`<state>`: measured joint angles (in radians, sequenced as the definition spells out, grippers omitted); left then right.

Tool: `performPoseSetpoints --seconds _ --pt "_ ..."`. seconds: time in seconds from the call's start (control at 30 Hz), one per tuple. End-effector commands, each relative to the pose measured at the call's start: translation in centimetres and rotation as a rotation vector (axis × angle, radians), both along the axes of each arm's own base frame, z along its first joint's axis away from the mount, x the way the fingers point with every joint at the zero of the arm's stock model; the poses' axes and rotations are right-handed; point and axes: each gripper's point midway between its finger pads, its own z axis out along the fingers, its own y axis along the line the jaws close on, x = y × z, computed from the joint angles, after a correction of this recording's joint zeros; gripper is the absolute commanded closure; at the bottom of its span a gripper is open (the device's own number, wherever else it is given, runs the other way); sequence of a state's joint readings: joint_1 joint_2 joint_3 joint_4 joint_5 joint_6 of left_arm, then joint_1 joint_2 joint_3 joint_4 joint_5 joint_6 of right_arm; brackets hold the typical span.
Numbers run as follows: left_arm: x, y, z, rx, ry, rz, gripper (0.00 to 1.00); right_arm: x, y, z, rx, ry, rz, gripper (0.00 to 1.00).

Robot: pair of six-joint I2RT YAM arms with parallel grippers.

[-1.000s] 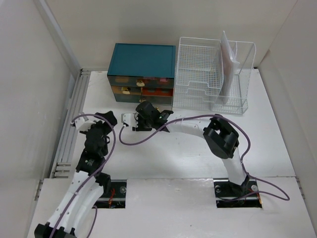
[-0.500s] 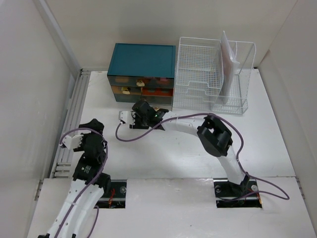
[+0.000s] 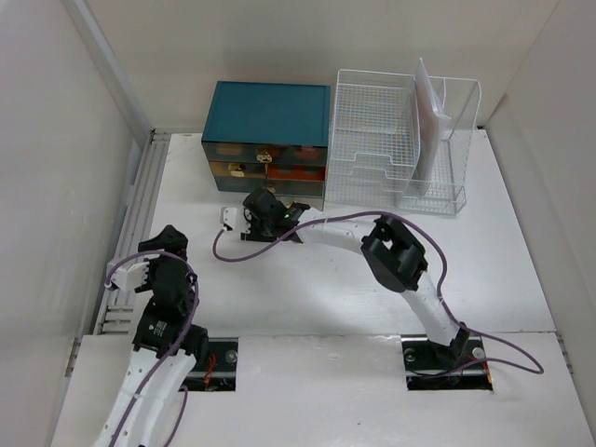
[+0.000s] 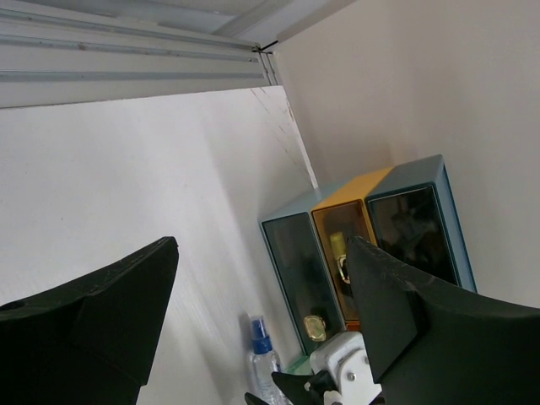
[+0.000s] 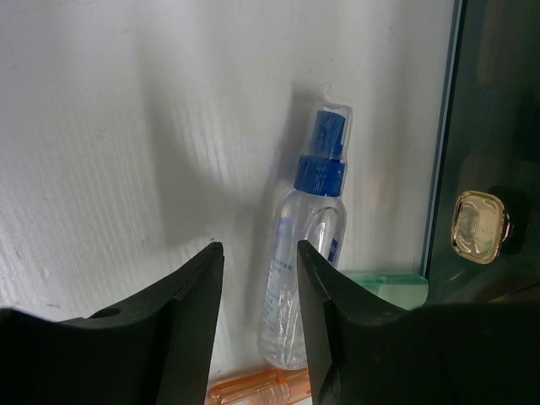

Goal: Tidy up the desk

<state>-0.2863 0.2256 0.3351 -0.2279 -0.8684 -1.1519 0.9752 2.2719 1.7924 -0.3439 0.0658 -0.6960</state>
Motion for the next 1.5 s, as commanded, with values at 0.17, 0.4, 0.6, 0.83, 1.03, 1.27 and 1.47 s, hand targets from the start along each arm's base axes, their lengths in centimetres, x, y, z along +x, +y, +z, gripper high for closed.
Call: performPoseSetpoints --seconds 0.17,0.4,0.6,0.83,1.03,1.27,1.47 --pt "-0.2 0.3 0.7 -0.012 -0.031 0.016 0.22 1.1 0.3 1.8 0.04 -0.029 -0.061 0.54" --pt "-0.2 0.3 0.8 0.001 -0.03 0.013 0.22 1.0 0.3 3.6 0.076 -0.042 -0.065 0.54" --pt "-0.2 0.1 0.6 -0.001 -0.029 0.004 0.22 1.1 -0.1 5.1 0.089 -0.065 -0.078 0.54" --pt "-0.2 0.1 0.7 0.003 -0.033 0.003 0.22 0.9 0.6 6.7 0.087 -0.124 -0.088 0.54" --pt "-0.2 0.0 0.9 -0.001 -0.041 -0.006 0.22 1.9 0.7 5.5 0.038 -0.127 -0.127 0.52" --pt "-0.2 0.0 1.0 -0.004 -0.05 -0.006 0.22 2.3 1.1 4.7 0.016 -0.122 -0.132 0.52" --pt "-0.3 0.1 1.2 0.001 -0.053 -0.007 0.22 2.1 2.1 5.0 0.044 -0.107 -0.106 0.52"
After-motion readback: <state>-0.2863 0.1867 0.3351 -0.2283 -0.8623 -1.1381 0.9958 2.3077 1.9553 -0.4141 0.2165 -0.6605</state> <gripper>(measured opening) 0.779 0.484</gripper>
